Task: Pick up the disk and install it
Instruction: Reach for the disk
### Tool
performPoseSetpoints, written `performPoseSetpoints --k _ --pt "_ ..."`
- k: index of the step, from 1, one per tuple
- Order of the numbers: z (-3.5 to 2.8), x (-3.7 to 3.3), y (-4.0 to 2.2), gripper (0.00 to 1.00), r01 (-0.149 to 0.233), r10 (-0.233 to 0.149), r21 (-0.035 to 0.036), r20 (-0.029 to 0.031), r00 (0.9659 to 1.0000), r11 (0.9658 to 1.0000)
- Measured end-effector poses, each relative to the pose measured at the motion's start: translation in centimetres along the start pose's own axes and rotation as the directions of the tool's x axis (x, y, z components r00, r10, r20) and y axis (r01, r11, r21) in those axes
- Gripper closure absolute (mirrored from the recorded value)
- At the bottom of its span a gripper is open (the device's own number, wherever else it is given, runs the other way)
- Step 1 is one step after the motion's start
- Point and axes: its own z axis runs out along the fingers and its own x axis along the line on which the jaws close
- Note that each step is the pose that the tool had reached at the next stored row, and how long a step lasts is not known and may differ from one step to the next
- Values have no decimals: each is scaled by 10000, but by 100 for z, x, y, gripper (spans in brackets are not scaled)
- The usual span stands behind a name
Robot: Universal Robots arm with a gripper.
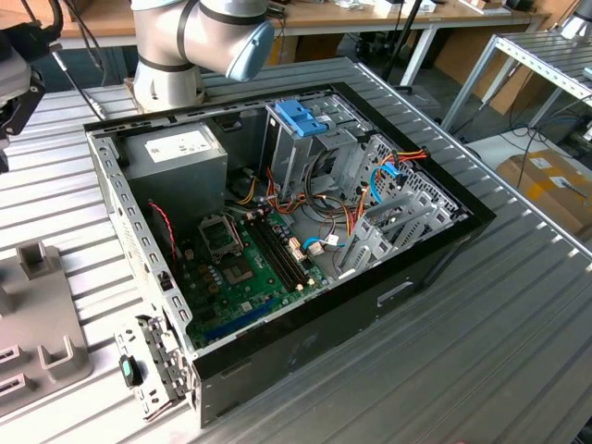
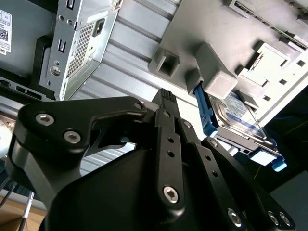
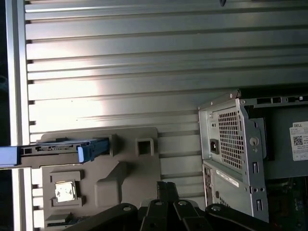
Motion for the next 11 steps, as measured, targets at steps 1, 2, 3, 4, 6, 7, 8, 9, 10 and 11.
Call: performPoseSetpoints --k 1,2,3,4,6,7,8,9,10,11 --pt "-1 14 -1 89 0 0 0 -1 10000 10000" --pt "-1 28 -2 89 0 0 0 0 10000 10000" --pt "-1 41 -3 89 0 0 0 0 10000 10000" --pt "-1 56 -4 89 0 0 0 0 10000 10000" --pt "-2 89 -7 89 0 0 0 0 10000 10000" --pt "-2 100 -8 89 0 0 -1 0 10000 10000" --pt "-2 114 -9 89 1 -1 0 0 10000 10000" --pt "-3 127 -10 89 1 -1 -1 1 10000 10000" --pt "-3 140 -11 89 0 0 0 0 10000 10000" --pt "-3 160 -12 89 0 0 0 0 10000 10000"
